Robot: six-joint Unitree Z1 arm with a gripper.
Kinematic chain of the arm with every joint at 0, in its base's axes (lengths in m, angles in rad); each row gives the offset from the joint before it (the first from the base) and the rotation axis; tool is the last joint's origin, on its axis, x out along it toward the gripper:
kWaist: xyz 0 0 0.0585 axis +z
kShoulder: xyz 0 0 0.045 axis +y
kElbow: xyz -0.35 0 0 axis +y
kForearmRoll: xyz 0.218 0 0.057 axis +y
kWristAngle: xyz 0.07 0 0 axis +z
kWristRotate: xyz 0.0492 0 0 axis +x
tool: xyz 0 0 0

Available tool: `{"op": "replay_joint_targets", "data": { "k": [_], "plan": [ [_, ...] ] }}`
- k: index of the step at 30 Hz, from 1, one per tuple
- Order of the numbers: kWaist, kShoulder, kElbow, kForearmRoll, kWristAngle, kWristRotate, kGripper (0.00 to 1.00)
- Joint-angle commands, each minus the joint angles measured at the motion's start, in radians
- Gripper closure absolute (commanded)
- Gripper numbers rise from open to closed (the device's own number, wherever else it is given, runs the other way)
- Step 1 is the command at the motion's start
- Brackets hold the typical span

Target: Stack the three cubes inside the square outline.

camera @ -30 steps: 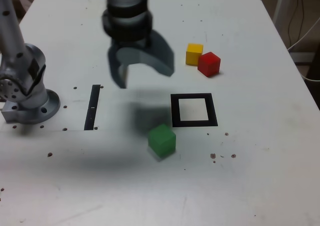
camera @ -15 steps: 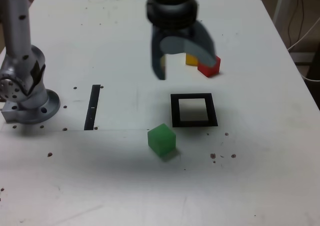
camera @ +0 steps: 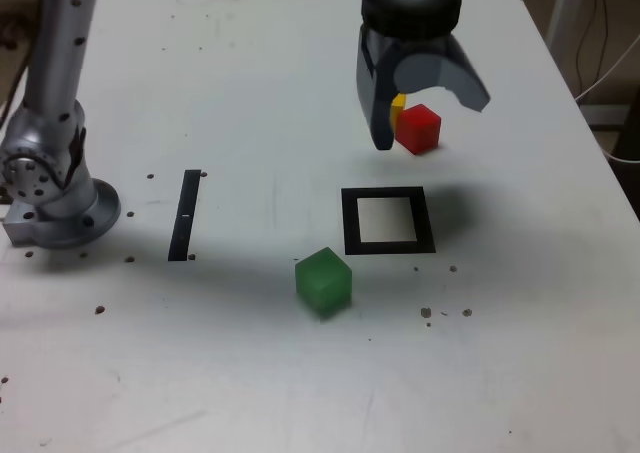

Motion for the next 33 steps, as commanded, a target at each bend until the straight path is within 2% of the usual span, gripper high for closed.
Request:
{"op": "replay_joint_targets", "data": {
  "k": [1, 5, 8, 18, 33],
  "plan": [
    [0.008, 0.017, 0.003, -0.006, 0.018, -0.026, 0.01],
    [0.025, 0.035, 0.000, -0.016, 0.058, -0.064, 0.01],
    [0.036, 0.044, 0.002, -0.034, 0.072, -0.075, 0.01],
    [0.088, 0.113, -0.023, -0.096, 0.076, -0.081, 0.01],
    [0.142, 0.169, -0.055, -0.099, 0.097, -0.091, 0.01]
  ]
}}
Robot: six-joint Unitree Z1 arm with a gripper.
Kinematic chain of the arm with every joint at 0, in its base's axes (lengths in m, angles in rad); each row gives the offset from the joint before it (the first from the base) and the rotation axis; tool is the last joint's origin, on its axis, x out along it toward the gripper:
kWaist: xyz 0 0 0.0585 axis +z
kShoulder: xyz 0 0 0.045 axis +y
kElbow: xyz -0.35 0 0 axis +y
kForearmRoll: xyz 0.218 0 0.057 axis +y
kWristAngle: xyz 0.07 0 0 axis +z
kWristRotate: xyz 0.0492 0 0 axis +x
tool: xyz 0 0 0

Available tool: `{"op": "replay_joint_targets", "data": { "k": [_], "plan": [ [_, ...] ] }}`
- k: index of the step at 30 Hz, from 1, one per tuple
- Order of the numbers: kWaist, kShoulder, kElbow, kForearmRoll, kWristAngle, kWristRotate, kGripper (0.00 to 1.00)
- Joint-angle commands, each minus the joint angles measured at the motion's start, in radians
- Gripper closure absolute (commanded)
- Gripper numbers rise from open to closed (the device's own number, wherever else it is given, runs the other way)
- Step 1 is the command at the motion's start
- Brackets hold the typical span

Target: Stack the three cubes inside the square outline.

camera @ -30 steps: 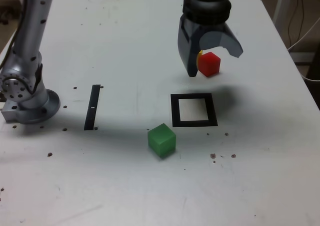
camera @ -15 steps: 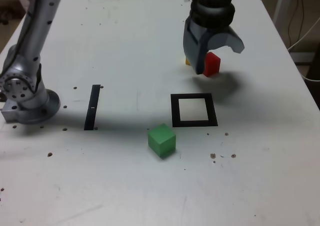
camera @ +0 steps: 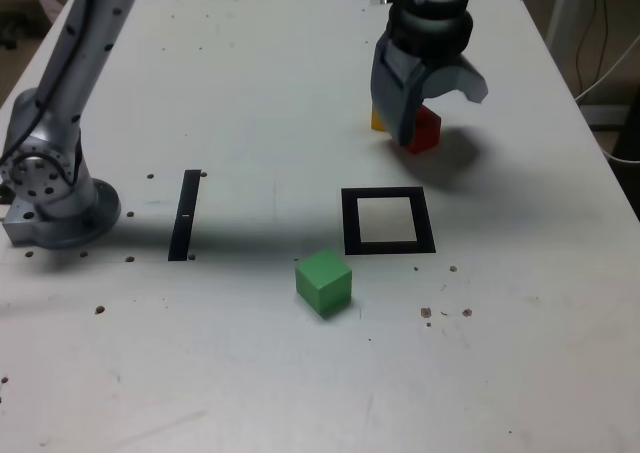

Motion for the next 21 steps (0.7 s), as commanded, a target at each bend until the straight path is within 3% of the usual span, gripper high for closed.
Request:
{"op": "replay_joint_targets", "data": {
  "k": [1, 7, 21],
  "plan": [
    [0.006, 0.013, -0.003, -0.003, 0.000, -0.004, 0.01],
    [0.017, 0.032, -0.004, -0.015, -0.015, -0.005, 0.06],
    [0.024, 0.048, -0.001, -0.020, -0.027, -0.005, 0.33]
  ]
}}
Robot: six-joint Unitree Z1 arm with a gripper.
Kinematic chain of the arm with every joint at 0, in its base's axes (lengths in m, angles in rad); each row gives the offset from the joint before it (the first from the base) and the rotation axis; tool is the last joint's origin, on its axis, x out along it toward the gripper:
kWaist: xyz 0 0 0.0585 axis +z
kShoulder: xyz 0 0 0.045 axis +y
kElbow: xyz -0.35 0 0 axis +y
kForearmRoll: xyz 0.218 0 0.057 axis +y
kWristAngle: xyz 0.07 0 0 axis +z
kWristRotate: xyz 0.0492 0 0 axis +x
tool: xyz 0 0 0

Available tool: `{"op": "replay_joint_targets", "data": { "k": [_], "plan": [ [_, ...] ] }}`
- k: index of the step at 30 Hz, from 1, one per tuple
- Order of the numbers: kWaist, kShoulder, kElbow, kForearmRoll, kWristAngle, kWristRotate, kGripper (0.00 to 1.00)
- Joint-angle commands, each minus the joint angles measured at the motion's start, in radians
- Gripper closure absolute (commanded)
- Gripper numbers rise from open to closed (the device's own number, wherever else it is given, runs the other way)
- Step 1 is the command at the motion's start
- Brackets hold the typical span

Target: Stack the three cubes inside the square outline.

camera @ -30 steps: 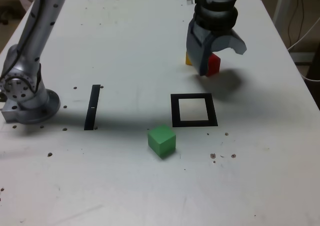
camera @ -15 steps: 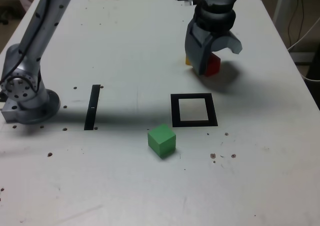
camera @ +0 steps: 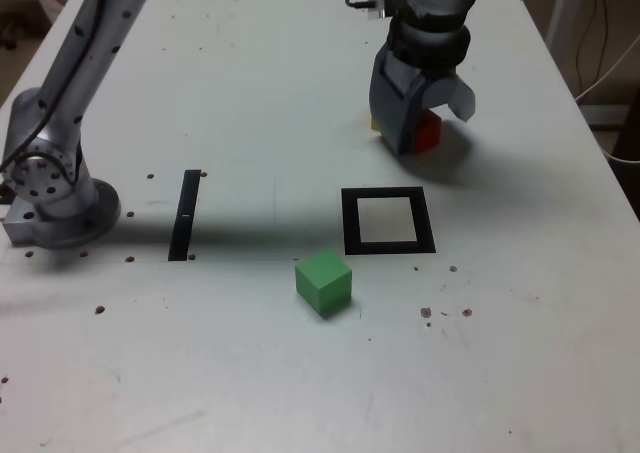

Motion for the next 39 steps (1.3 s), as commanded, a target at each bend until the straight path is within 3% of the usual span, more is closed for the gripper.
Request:
{"op": "replay_joint_targets", "data": {
  "k": [1, 12, 27, 34, 39],
  "plan": [
    [0.001, 0.010, 0.001, -0.009, -0.004, -0.002, 0.35],
    [-0.015, 0.008, 0.027, -0.062, -0.011, -0.006, 0.42],
    [-0.021, -0.011, 0.032, -0.054, -0.013, -0.036, 0.71],
    [-0.089, -0.143, 0.072, -0.058, 0.061, -0.022, 0.73],
    [-0.185, -0.282, 0.119, 0.010, 0.059, -0.020, 0.73]
  ]
}}
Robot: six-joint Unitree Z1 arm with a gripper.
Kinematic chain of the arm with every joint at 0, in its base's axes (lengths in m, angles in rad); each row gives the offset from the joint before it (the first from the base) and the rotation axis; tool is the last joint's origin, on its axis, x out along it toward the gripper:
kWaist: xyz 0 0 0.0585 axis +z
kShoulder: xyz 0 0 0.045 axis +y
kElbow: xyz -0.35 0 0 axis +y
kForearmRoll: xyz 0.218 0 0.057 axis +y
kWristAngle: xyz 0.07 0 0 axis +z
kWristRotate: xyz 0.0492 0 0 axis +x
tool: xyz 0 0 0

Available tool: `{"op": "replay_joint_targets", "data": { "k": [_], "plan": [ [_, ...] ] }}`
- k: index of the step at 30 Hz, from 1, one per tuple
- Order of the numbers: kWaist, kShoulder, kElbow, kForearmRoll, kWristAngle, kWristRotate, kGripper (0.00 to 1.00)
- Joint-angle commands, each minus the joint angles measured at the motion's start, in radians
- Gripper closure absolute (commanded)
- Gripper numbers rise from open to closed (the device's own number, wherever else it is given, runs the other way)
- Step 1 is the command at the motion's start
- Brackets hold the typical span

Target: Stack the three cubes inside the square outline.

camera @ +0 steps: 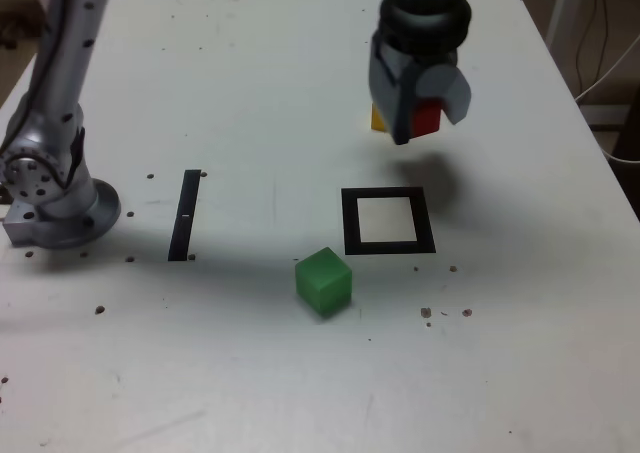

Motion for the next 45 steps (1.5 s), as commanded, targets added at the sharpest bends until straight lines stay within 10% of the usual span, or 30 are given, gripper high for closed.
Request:
{"op": "replay_joint_targets", "data": {
  "k": [1, 10, 45],
  "plan": [
    [-0.051, -0.114, 0.028, 0.044, -0.014, 0.003, 0.73],
    [-0.244, -0.238, 0.174, 0.181, -0.029, 0.041, 0.73],
    [-0.193, -0.043, 0.254, -0.120, -0.133, 0.175, 0.73]
  ]
}}
